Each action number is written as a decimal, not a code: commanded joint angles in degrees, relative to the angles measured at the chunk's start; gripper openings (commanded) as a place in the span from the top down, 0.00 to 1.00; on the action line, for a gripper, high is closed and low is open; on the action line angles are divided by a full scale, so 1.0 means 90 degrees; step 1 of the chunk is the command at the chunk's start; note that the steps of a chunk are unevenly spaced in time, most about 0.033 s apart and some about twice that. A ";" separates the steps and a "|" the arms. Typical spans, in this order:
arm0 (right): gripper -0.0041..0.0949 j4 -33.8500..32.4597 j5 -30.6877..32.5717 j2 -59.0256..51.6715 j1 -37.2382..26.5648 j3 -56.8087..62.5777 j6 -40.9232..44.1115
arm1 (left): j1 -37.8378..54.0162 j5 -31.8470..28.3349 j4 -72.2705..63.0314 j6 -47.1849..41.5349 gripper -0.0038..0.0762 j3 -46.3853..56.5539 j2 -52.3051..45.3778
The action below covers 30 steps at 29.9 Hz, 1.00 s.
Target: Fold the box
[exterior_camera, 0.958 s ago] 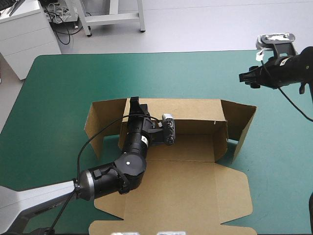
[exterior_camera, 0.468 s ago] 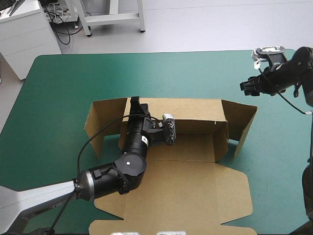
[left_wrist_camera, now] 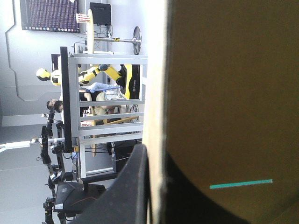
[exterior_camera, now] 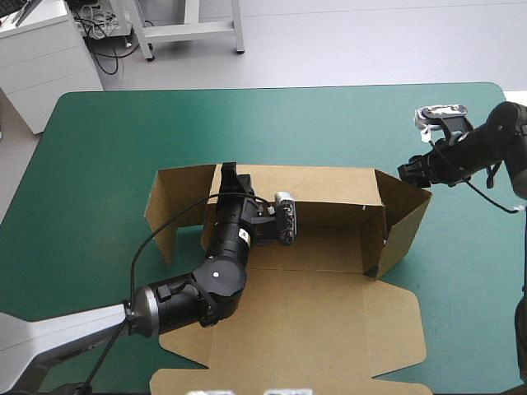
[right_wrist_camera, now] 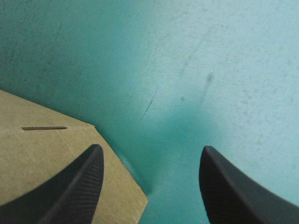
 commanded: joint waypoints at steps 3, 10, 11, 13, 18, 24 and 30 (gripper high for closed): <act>0.39 0.0335 -0.0235 -0.0714 -0.0031 0.0300 -0.0190 | -0.0045 0.0159 0.0454 -0.0051 0.99 -0.0185 -0.0218; 0.39 0.0335 -0.0866 -0.1617 -0.0031 0.1427 -0.0207 | -0.0045 0.0159 0.0442 -0.0051 0.99 -0.0185 -0.0218; 0.39 0.0335 -0.0941 -0.1777 -0.0031 0.1614 -0.0221 | -0.0045 0.0159 0.0442 -0.0051 0.99 -0.0185 -0.0218; 0.39 0.0335 -0.1116 -0.2078 -0.0031 0.1969 -0.0268 | -0.0045 0.0159 0.0442 -0.0051 0.99 -0.0185 -0.0218; 0.39 0.0609 -0.1416 -0.2625 -0.0031 0.2663 -0.0781 | -0.0045 0.0159 0.0442 -0.0051 0.99 -0.0185 -0.0218; 0.39 0.1425 -0.1336 -0.2980 -0.0031 0.3153 -0.2079 | -0.0045 0.0159 0.0442 -0.0051 0.99 -0.0185 -0.0218; 0.39 0.2023 -0.1178 -0.2995 -0.0031 0.3349 -0.2719 | -0.0045 0.0159 0.0442 -0.0051 0.99 -0.0185 -0.0218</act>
